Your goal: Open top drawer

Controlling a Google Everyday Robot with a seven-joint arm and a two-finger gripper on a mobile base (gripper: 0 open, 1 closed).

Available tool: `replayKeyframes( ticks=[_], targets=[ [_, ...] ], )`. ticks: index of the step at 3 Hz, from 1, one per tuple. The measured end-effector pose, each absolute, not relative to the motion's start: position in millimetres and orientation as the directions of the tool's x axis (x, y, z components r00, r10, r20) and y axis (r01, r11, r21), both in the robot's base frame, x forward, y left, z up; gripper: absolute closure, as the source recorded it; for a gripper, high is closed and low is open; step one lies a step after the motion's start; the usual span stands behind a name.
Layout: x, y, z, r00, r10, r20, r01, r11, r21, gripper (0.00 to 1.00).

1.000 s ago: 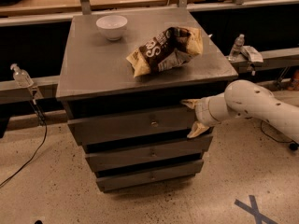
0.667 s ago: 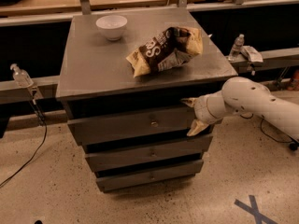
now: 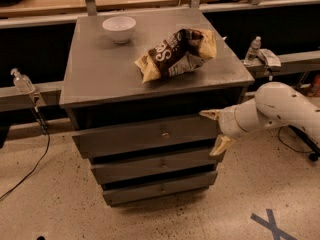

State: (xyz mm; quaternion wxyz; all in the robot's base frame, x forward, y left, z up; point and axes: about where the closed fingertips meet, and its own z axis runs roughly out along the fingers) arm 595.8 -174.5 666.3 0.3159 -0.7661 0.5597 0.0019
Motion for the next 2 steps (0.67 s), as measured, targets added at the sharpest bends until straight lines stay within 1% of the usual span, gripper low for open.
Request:
replayKeyframes(
  ticks=[1,2],
  targets=[
    [533.4,-186.4,669.3,0.342,-0.851,-0.398,-0.897,-0.169,-0.409,0.23],
    [535.4,-183.2,677.2,0.346,-0.856,-0.383,-0.890,-0.171,-0.423,0.23]
  ],
)
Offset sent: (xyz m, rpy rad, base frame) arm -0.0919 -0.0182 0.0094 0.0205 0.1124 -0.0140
